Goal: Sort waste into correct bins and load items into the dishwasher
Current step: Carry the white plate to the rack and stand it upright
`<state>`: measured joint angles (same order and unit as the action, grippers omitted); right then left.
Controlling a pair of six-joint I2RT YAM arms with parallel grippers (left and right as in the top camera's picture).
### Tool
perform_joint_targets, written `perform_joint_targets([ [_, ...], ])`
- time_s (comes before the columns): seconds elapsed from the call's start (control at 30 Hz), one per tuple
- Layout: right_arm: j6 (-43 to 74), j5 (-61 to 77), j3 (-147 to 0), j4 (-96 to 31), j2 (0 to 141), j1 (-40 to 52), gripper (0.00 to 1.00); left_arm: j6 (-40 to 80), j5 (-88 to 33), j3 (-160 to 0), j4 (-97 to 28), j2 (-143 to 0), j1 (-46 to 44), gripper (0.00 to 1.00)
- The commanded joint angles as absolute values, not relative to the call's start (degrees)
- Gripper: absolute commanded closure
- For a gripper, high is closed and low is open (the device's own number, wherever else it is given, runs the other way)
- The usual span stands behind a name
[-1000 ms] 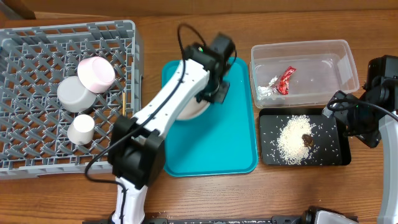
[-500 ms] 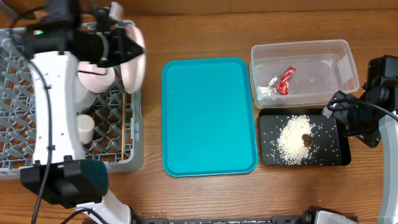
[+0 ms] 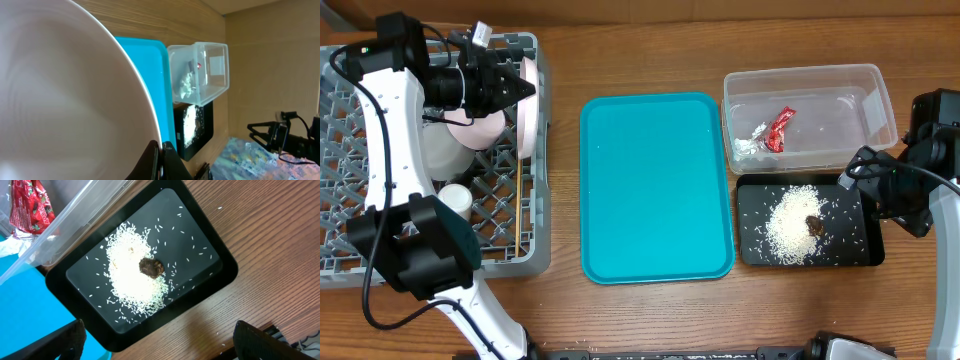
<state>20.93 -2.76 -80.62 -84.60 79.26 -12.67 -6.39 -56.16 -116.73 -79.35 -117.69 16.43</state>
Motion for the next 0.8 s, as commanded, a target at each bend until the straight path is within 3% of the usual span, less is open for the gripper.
perform_joint_targets([
  [0.0, 20.6, -2.5, -81.4, -84.4, 78.3, -12.9, 0.04, -9.1, -56.2, -116.8, -79.9, -119.9, 18.9, 0.92],
  [0.03, 20.6, -2.5, -81.4, -84.3, 78.3, -12.9, 0.04, -9.0, -54.0, -116.8, -80.4, -119.9, 19.6, 0.64],
  [0.07, 20.6, -2.5, -81.4, -84.3, 78.3, -12.9, 0.04, -8.9, -52.3, -116.8, -81.3, -119.9, 20.4, 0.26],
  [0.17, 20.6, -2.4, -81.4, -84.1, 78.3, -12.9, 0.04, -8.6, -49.5, -116.8, -82.3, -119.8, 21.3, 0.00],
  [0.3, 15.6, 4.9, -81.4, -82.9, 78.3, -12.8, 0.00, -8.0, -41.8, -116.9, -83.5, -116.5, 21.3, 0.00],
  [0.47, 5.2, 21.6, -81.4, -76.4, 78.3, -8.2, 0.00, 1.8, -19.2, -116.8, -85.5, -106.7, 20.6, 0.00],
  [0.6, 4.4, 18.2, -81.4, -65.3, 79.2, 2.7, 0.00, 4.8, -8.5, -116.8, -90.6, -101.3, 17.1, 0.00],
  [0.77, 6.2, 7.7, -81.4, -67.8, 83.2, 7.0, 0.00, 4.7, -5.4, -114.4, -96.8, -100.3, 12.9, 0.00],
])
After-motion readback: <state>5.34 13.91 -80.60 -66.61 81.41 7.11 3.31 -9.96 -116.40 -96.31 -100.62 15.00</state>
